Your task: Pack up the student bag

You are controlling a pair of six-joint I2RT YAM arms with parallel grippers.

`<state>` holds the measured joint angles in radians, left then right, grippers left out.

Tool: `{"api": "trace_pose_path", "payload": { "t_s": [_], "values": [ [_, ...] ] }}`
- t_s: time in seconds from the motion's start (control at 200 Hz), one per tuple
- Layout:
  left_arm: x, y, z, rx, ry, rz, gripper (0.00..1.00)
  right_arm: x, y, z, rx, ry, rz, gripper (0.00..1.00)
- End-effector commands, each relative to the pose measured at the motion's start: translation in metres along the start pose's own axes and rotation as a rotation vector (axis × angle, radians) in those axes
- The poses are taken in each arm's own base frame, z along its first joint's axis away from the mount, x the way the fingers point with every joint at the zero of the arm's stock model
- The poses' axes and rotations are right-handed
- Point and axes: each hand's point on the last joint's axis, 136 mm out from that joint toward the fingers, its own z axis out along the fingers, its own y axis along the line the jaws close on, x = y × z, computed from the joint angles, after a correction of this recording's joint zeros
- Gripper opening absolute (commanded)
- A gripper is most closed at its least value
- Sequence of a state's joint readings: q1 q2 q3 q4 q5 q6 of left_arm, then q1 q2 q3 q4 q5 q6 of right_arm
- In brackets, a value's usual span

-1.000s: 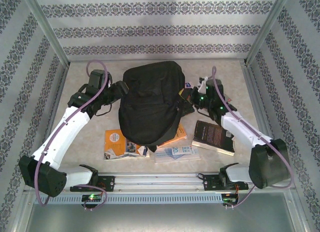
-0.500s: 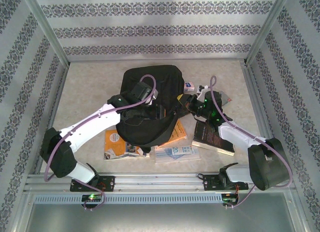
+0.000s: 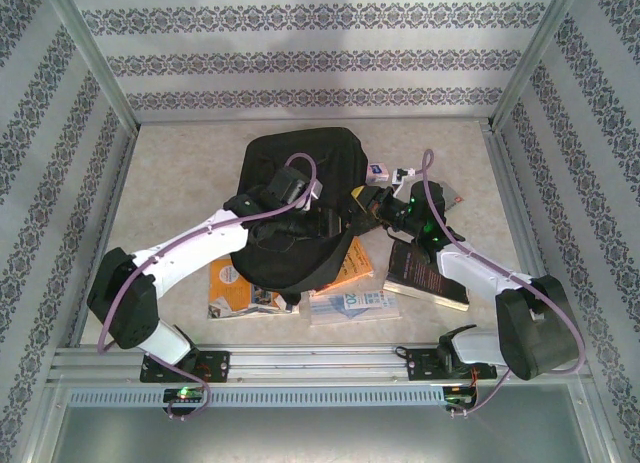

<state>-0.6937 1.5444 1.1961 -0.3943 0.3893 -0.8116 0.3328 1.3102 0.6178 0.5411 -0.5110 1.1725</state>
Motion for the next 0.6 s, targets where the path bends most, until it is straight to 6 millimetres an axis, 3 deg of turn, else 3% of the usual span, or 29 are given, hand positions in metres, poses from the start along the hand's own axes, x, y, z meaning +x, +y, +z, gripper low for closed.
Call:
{"api": "trace_pose_path", "payload": {
  "t_s": [0.0,0.16,0.38,0.595],
  "values": [
    [-0.006,-0.002,0.005,0.08,-0.051,-0.198,0.54,-0.005,0.041,-0.003,-0.142,-0.022,-0.061,0.0],
    [-0.014,-0.009,0.009,0.205,-0.105,-0.329,0.52,-0.001,0.047,0.001,-0.196,-0.019,-0.042,0.0],
    [-0.03,-0.013,0.001,0.315,-0.188,-0.366,0.42,0.008,0.051,0.007,-0.219,0.002,-0.035,0.0],
    [-0.033,-0.025,-0.005,0.425,-0.199,-0.37,0.31,0.01,0.049,0.008,-0.214,0.006,-0.034,0.0]
  ]
}}
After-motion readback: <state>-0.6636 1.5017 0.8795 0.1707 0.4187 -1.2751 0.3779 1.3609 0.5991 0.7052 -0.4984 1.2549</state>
